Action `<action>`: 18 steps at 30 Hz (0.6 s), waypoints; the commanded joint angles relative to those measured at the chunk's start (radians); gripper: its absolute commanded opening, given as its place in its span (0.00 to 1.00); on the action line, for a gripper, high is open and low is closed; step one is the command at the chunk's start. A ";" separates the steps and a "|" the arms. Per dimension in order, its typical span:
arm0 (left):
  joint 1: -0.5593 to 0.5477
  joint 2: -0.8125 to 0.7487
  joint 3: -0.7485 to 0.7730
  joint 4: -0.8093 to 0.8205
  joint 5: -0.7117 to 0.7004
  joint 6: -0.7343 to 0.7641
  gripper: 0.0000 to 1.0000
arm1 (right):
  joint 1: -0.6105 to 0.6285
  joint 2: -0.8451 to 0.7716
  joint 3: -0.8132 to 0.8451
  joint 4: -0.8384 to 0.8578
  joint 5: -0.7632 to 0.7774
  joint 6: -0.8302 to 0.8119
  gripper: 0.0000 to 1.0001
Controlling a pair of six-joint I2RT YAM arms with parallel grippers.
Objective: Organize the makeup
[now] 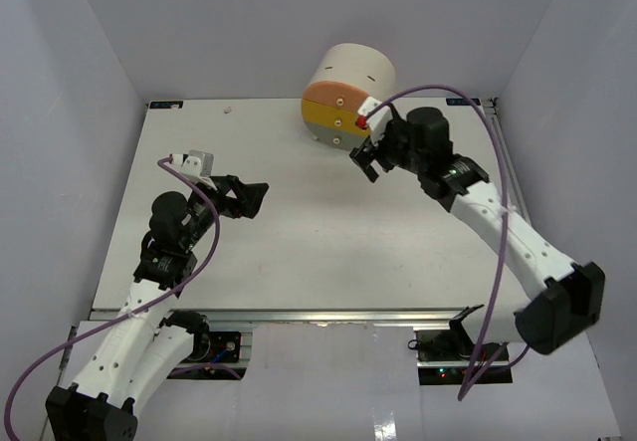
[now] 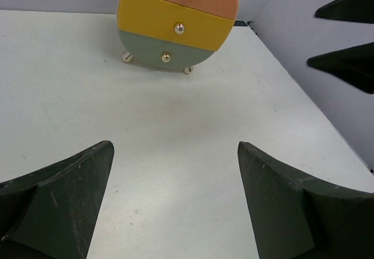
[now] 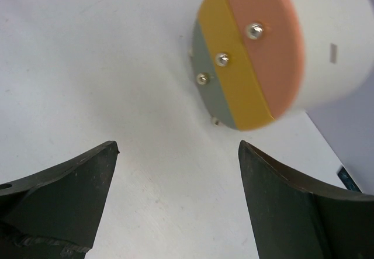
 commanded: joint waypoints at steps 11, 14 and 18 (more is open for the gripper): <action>-0.031 -0.025 0.006 -0.086 0.025 0.052 0.98 | -0.218 -0.531 -0.514 0.190 0.028 0.169 0.90; -0.032 -0.035 -0.004 -0.086 0.016 0.049 0.98 | -0.240 -0.558 -0.558 0.210 0.024 0.187 0.90; -0.033 -0.029 -0.008 -0.084 0.019 0.048 0.98 | -0.262 -0.569 -0.587 0.222 0.031 0.200 0.90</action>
